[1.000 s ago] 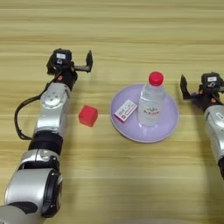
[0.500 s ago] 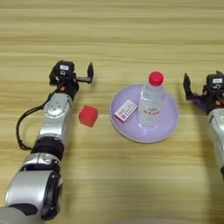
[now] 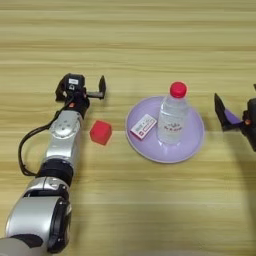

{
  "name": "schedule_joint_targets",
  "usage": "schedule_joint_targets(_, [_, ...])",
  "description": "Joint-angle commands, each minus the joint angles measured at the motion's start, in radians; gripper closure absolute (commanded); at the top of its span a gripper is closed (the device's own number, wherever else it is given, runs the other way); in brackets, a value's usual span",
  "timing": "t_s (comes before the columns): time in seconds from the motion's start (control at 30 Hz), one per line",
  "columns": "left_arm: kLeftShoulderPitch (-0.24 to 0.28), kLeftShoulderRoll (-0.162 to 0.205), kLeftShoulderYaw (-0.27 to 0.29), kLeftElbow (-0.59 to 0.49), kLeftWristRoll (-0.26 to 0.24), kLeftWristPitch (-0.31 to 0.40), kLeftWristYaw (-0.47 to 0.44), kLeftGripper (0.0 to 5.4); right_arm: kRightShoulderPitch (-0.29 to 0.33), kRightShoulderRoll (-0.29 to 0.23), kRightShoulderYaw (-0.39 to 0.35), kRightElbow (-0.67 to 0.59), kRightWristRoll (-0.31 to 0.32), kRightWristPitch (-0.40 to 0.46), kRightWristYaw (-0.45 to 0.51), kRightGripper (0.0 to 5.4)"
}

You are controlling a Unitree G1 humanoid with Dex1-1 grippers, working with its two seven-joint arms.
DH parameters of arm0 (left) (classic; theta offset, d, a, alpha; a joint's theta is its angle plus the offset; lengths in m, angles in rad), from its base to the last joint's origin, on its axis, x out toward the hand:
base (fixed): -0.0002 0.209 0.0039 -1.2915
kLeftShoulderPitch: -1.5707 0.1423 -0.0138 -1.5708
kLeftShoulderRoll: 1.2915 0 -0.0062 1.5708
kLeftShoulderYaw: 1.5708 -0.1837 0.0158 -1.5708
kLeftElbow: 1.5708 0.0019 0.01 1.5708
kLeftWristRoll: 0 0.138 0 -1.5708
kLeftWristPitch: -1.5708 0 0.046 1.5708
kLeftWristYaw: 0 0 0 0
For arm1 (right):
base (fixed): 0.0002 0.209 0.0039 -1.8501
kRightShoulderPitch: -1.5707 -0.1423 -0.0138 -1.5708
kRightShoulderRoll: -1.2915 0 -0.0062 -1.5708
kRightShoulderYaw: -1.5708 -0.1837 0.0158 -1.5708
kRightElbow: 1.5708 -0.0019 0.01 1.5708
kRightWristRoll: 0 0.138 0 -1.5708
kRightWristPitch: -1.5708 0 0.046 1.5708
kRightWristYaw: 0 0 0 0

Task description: Move the objects on the table

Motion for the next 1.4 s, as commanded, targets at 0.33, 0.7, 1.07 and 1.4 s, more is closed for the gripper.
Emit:
schedule_joint_targets(0.33, [-0.01,0.001,-0.003,-0.005,0.005,-0.007,0.019,0.02,0.111,-0.173,0.05,-0.202,0.122,0.154,0.275,0.0])
schedule_joint_targets(0.7, [-0.012,0.002,-0.001,-0.002,0.002,-0.009,0.015,0.02,0.118,-0.183,0.182,-0.208,0.119,0.174,0.371,0.0])
schedule_joint_targets(1.07, [-0.014,0.005,0.001,0.008,0.001,-0.012,0.012,0.02,0.023,-0.121,0.233,-0.106,0.124,0.162,0.361,0.0])
schedule_joint_targets(1.4, [-0.012,0.008,-0.003,0.004,0.006,-0.019,0.012,0.02,-0.014,-0.08,0.236,-0.059,0.127,0.159,0.351,0.0])
